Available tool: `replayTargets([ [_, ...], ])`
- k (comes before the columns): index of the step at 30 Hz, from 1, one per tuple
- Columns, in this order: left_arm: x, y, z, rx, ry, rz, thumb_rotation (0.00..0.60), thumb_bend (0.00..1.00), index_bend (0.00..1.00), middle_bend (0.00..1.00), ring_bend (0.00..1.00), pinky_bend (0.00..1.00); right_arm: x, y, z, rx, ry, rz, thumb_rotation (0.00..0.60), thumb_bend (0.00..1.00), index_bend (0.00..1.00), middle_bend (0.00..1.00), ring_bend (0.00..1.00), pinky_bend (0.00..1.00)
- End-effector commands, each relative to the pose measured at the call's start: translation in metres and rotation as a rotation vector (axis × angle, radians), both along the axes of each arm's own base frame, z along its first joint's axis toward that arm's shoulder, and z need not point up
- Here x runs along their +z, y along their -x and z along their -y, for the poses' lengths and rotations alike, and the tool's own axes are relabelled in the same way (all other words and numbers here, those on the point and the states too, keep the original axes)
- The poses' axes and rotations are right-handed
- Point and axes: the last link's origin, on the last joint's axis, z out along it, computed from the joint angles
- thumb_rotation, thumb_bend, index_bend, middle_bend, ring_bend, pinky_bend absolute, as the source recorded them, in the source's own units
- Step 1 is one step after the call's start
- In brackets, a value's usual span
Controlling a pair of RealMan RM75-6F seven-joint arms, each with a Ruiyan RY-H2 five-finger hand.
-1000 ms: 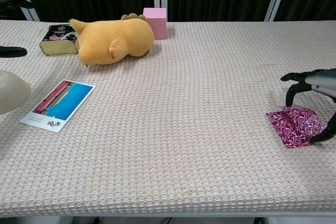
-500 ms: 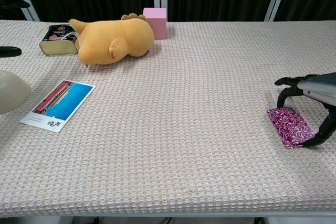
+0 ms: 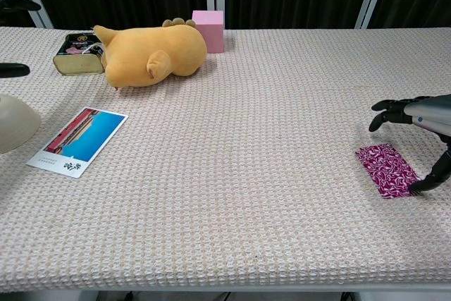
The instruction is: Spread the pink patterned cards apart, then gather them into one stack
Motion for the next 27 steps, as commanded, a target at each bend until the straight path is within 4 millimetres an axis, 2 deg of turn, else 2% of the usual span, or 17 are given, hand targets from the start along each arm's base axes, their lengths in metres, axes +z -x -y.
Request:
replayTargets([
  [1, 0.001, 0.000, 0.000, -0.001, -0.003, -0.001, 0.218, 0.04, 0.05, 0.02, 0.00, 0.12, 0.009, -0.004, -0.002, -0.001, 0.013, 0.029, 0.581, 0.15, 0.20, 0.00, 0.00, 0.00],
  [6, 0.005, -0.001, 0.001, -0.001, -0.014, 0.001, 0.220, 0.04, 0.05, 0.02, 0.00, 0.12, 0.036, -0.013, -0.008, 0.004, 0.050, 0.088, 0.581, 0.15, 0.16, 0.00, 0.00, 0.00],
  [8, 0.006, -0.001, 0.002, -0.003, -0.019, 0.002, 0.218, 0.04, 0.05, 0.02, 0.00, 0.12, 0.053, -0.014, -0.010, 0.016, 0.103, 0.109, 0.581, 0.15, 0.15, 0.00, 0.00, 0.00],
  [11, 0.008, -0.001, 0.004, -0.003, -0.029, 0.000, 0.220, 0.04, 0.05, 0.02, 0.00, 0.12, 0.077, -0.008, -0.013, 0.044, 0.217, 0.136, 0.581, 0.15, 0.05, 0.00, 0.00, 0.00],
  [13, 0.010, -0.001, 0.006, -0.002, -0.043, -0.002, 0.217, 0.04, 0.05, 0.02, 0.00, 0.12, 0.095, 0.003, -0.014, 0.077, 0.338, 0.146, 0.582, 0.15, 0.00, 0.00, 0.00, 0.00],
  [18, 0.014, 0.005, 0.014, 0.015, -0.075, -0.009, 0.217, 0.04, 0.05, 0.02, 0.00, 0.12, 0.128, 0.046, -0.024, 0.136, 0.676, 0.059, 0.580, 0.15, 0.00, 0.00, 0.00, 0.00],
  [23, 0.025, 0.019, 0.037, 0.060, -0.130, -0.050, 0.215, 0.04, 0.05, 0.02, 0.00, 0.12, 0.137, 0.084, -0.057, -0.015, 0.718, 0.091, 0.581, 0.15, 0.00, 0.00, 0.00, 0.00],
  [27, 0.036, 0.039, 0.069, 0.138, -0.200, -0.088, 0.197, 0.04, 0.05, 0.02, 0.00, 0.12, 0.142, 0.107, -0.087, -0.066, 0.721, 0.076, 0.580, 0.15, 0.00, 0.00, 0.00, 0.00],
])
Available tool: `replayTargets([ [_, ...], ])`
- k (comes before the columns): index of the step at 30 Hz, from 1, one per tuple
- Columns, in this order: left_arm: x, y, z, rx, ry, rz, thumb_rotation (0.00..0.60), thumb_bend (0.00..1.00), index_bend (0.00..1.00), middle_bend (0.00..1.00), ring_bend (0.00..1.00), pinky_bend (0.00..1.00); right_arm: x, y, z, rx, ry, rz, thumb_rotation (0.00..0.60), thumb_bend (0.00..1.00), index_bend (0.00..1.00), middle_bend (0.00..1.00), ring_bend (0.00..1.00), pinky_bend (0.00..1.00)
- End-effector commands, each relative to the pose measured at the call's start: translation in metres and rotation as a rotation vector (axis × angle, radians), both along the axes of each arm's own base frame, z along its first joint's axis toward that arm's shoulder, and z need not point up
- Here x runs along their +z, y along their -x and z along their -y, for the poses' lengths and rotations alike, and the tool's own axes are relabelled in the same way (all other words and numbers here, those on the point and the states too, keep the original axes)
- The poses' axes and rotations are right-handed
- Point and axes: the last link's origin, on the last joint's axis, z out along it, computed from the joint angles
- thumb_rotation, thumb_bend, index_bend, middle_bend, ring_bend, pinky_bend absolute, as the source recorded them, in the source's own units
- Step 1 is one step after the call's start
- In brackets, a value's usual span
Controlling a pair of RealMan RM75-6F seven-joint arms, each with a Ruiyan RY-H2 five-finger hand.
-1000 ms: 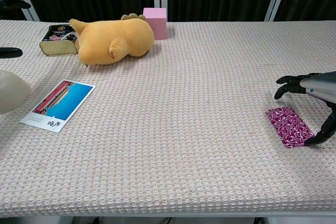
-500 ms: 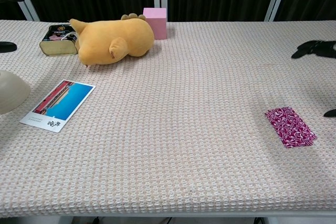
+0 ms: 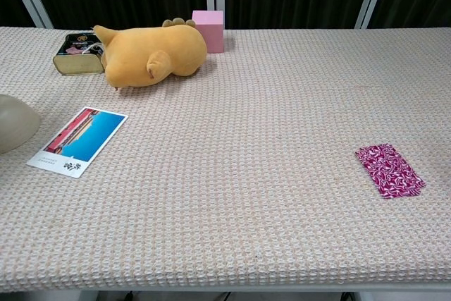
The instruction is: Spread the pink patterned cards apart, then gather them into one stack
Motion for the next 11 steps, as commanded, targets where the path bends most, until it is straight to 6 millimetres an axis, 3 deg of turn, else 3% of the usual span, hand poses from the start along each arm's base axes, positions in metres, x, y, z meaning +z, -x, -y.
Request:
replayTargets([
  [1, 0.010, 0.021, 0.037, 0.093, -0.061, -0.031, 0.187, 0.04, 0.05, 0.02, 0.00, 0.12, 0.005, 0.030, -0.039, -0.072, 0.014, 0.022, 0.581, 0.15, 0.00, 0.00, 0.00, 0.00],
  [6, 0.013, 0.046, 0.081, 0.209, -0.095, -0.046, 0.172, 0.04, 0.05, 0.02, 0.00, 0.12, 0.006, 0.038, -0.054, -0.080, 0.002, 0.027, 0.580, 0.16, 0.00, 0.00, 0.00, 0.00],
  [11, 0.019, 0.051, 0.096, 0.212, -0.132, -0.037, 0.167, 0.04, 0.05, 0.02, 0.00, 0.12, 0.005, 0.037, -0.054, -0.063, -0.001, 0.024, 0.580, 0.16, 0.00, 0.00, 0.00, 0.00],
])
